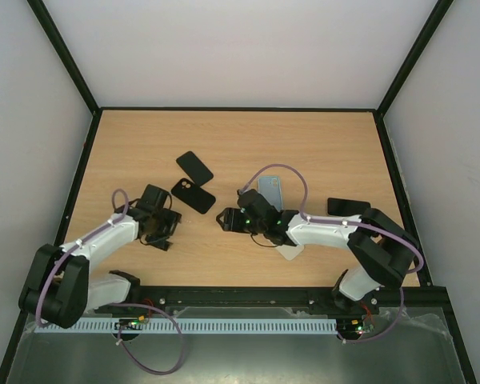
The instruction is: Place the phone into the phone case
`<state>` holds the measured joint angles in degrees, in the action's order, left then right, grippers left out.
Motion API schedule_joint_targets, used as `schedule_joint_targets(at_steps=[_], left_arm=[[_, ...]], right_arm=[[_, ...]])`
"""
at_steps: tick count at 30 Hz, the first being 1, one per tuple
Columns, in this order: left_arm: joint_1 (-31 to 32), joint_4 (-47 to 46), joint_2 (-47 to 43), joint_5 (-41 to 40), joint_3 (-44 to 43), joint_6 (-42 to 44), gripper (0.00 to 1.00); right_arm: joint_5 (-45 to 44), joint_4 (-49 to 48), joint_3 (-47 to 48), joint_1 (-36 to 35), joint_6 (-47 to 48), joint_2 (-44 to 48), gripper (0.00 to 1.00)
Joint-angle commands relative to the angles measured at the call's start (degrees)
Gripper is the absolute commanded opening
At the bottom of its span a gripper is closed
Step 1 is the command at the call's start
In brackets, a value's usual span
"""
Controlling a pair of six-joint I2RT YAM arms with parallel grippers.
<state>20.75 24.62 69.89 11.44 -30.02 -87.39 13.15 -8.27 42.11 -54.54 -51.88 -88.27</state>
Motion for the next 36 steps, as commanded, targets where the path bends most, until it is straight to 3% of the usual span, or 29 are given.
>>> schedule_joint_targets(at_steps=[1,4,15,22,27,36], left_arm=[[-5.9,9.8,-1.0,-9.9,-2.4,-0.9,0.81],[-9.5,11.8,0.2,-13.6,-6.0,-1.6,0.88],[-13.9,16.5,9.5,-17.4,-16.7,-10.1,0.86],[-15.9,16.0,13.1,-15.9,-16.8,-11.6,0.87],[-16.8,16.7,16.4,-14.6,-16.9,-11.1,0.90],[-18.8,16.9,19.0,-14.9,-16.4,-12.3,0.88]], right_arm=[[-0.1,-1.9,1.6,-1.0,0.5,-0.4,0.64],[-0.3,-2.0,0.6,-1.0,0.4,-0.1,0.64],[-1.3,0.8,-1.3,-1.1,2.9,3.7,0.70],[-3.5,4.0,-1.2,-1.1,4.5,7.6,0.78],[-5.1,6.2,-1.0,-1.1,5.7,10.1,0.99],[-7.3,7.9,-1.6,-1.1,6.0,14.0,0.98]])
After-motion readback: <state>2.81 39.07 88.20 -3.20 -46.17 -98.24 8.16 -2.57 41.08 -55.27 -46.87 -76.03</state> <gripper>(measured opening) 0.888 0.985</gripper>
